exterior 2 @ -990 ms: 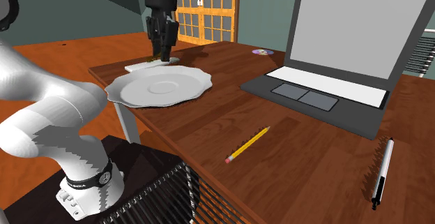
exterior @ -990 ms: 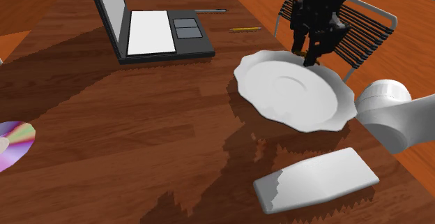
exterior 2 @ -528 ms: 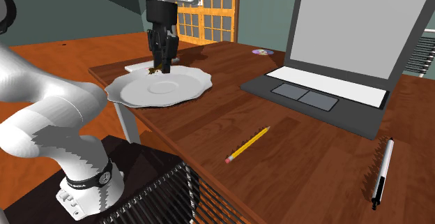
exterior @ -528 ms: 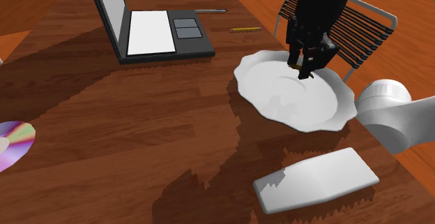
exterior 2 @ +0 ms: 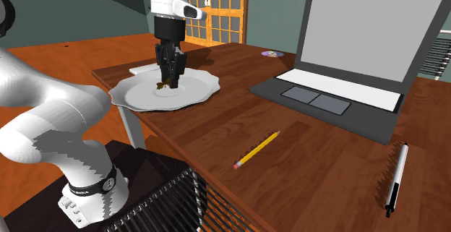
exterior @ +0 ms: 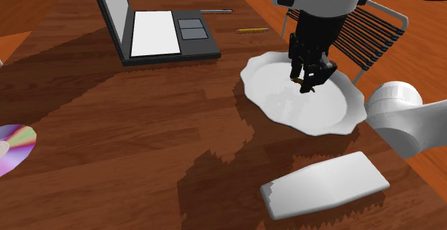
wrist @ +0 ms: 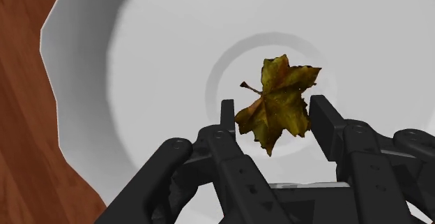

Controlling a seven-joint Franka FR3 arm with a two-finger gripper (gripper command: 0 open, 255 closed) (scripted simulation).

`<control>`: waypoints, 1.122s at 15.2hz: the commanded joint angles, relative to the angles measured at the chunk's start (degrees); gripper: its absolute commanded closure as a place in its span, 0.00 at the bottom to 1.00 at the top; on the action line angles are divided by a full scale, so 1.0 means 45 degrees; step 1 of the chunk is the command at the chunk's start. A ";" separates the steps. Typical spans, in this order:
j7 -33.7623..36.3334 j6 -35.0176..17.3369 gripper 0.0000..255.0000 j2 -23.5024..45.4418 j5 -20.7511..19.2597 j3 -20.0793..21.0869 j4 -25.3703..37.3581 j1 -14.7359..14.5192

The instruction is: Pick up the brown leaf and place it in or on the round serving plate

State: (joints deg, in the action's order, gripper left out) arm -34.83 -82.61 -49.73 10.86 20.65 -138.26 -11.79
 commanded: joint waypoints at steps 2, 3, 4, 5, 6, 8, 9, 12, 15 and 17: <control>-0.0004 -0.0037 1.00 -0.0024 0.0008 0.0003 -0.0058 -0.0008; -0.0004 -0.0037 1.00 -0.0024 0.0008 0.0003 -0.0058 -0.0008; -0.0004 -0.0037 1.00 -0.0024 0.0008 0.0003 -0.0058 -0.0008; -0.0003 -0.0034 1.00 -0.0023 0.0008 0.0004 -0.0055 -0.0007; -0.0003 -0.0034 0.00 -0.0023 0.0008 0.0004 -0.0055 -0.0007; -0.0003 -0.0034 0.00 -0.0023 0.0008 0.0004 -0.0055 -0.0007; -0.0003 -0.0034 0.00 -0.0023 0.0008 0.0004 -0.0055 -0.0007; 0.0024 0.0303 0.00 0.0159 -0.0061 -0.0036 0.0467 0.0051; 0.0116 0.1247 0.00 0.0731 -0.0235 -0.0117 0.1990 0.0211; 0.0116 0.1247 0.00 0.0730 -0.0236 -0.0118 0.1989 0.0210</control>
State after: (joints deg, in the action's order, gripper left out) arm -34.29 -77.24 -46.55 9.87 20.17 -129.61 -10.88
